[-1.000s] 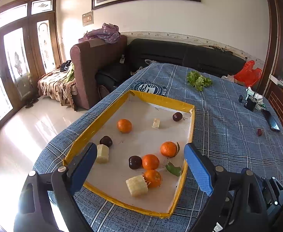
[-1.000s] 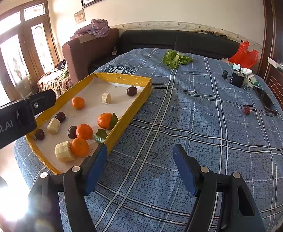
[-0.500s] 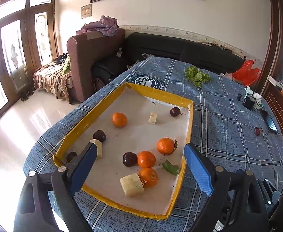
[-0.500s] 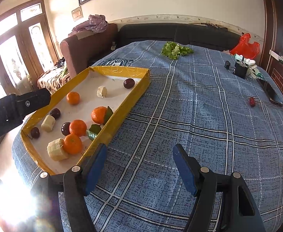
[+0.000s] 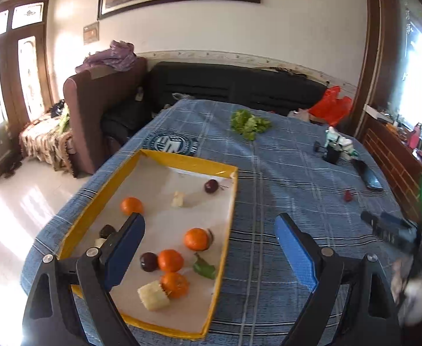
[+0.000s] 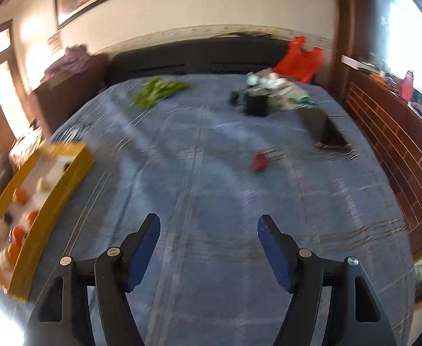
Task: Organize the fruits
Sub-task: 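Reach the right tool to the red date on the table and grasp it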
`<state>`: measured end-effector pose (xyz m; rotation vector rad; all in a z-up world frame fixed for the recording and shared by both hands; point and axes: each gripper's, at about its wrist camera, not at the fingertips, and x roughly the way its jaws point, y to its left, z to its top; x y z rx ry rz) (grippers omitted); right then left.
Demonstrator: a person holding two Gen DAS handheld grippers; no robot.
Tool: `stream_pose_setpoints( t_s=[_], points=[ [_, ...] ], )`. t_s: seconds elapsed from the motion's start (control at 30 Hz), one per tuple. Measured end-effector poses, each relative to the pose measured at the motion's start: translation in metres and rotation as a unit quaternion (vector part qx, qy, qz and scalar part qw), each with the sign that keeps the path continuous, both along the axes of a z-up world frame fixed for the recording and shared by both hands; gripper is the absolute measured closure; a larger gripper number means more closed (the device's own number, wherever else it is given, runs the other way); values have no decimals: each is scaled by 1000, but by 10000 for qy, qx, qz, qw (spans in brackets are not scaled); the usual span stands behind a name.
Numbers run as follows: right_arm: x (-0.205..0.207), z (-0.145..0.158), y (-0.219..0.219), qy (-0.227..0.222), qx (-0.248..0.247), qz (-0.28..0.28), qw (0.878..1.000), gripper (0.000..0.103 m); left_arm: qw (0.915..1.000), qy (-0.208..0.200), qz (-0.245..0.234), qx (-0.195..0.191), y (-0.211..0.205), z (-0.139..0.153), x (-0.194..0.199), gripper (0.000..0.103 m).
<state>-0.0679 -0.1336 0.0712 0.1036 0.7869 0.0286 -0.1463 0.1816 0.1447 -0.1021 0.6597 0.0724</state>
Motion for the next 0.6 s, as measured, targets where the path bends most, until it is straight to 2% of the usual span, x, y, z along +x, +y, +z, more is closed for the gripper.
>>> stream_pose_setpoints(
  t_s=[0.07,0.13,0.17,0.23,0.37,0.5,0.57,0.6],
  points=[
    [25,-1,-23,79,226,-189,9995,41,9996,131,-69,-244,0,-6,5,12],
    [55,-12,-44,308,576,-325,9973,60,9992,251,-61,-317,0,-14,9,12],
    [66,-18,-50,415,693,-363,9961,63,9991,308,-34,-304,0,-18,12,12],
    [87,-29,-57,585,817,-443,9939,63,9987,419,26,-276,2,-25,15,12],
    [120,-49,-55,845,640,-502,9931,63,9979,568,168,-276,9,-33,24,12],
    [135,-66,-54,994,510,-526,9923,64,9971,635,246,-339,12,-38,34,12],
    [134,-66,-52,946,357,-550,9933,73,9974,624,256,-269,12,-39,37,12],
    [133,-66,-51,953,276,-538,9936,83,9975,616,269,-226,11,-39,38,12]
  ],
)
